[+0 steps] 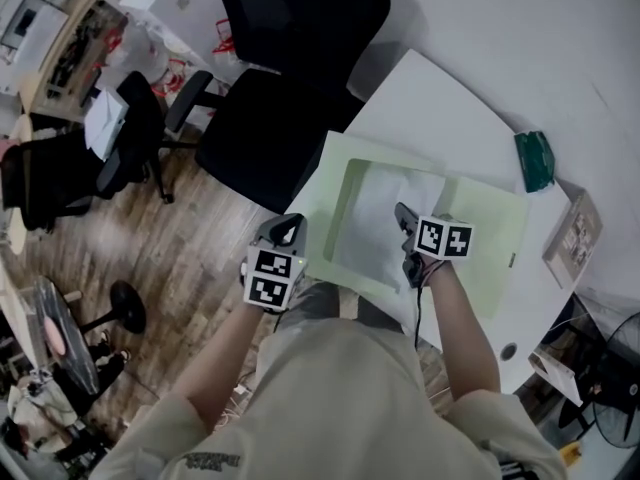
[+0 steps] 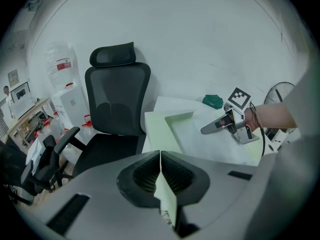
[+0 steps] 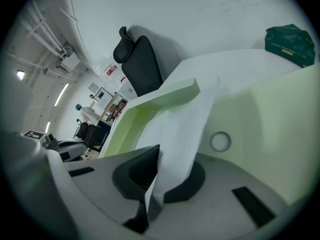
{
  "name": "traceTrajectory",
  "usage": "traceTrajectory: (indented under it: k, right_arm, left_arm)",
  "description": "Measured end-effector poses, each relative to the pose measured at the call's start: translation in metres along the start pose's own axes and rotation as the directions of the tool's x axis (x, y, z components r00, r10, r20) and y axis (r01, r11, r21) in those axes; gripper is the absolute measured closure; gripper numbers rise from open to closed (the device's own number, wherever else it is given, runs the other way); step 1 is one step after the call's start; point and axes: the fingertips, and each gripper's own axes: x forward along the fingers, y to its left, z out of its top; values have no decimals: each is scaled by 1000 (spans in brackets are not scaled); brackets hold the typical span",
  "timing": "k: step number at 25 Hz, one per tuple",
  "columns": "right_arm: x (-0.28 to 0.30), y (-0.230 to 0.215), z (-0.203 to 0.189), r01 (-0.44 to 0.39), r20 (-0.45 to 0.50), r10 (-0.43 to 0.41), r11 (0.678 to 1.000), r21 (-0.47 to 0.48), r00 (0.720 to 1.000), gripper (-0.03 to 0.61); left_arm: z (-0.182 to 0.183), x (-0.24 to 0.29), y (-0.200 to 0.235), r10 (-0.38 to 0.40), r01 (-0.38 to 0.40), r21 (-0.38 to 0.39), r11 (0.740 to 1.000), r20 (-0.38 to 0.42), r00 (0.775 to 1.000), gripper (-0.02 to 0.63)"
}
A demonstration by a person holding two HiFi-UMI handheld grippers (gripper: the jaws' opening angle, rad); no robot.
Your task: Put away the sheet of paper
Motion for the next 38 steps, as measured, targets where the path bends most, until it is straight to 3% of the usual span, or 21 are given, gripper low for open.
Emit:
traceTrajectory:
  k: [13, 22, 27, 31, 38]
  right_arm:
    - [49, 46, 1, -58, -45, 61, 997, 59, 997, 554]
    - [58, 51, 0, -35, -51, 38, 998, 59, 998, 552]
    - [44, 45, -3, 55, -82, -62, 994, -94, 995, 387]
    - [21, 34, 1, 132, -85, -154, 967, -217, 984, 348]
    - [-24, 34, 18, 184, 19, -184, 961, -206, 983, 333]
  left_arm:
    - [-5, 8, 20, -96, 95, -15, 995, -21, 995, 592]
    - [-15, 0, 26, -77, 75, -62, 995, -28, 997, 592]
    - [-9, -4, 25, -69, 69, -63, 996, 1, 998, 592]
    - [5, -11, 23, -60, 61, -25, 998, 38, 997, 592]
    - [26, -28, 24, -41, 40, 4, 999, 100, 994, 592]
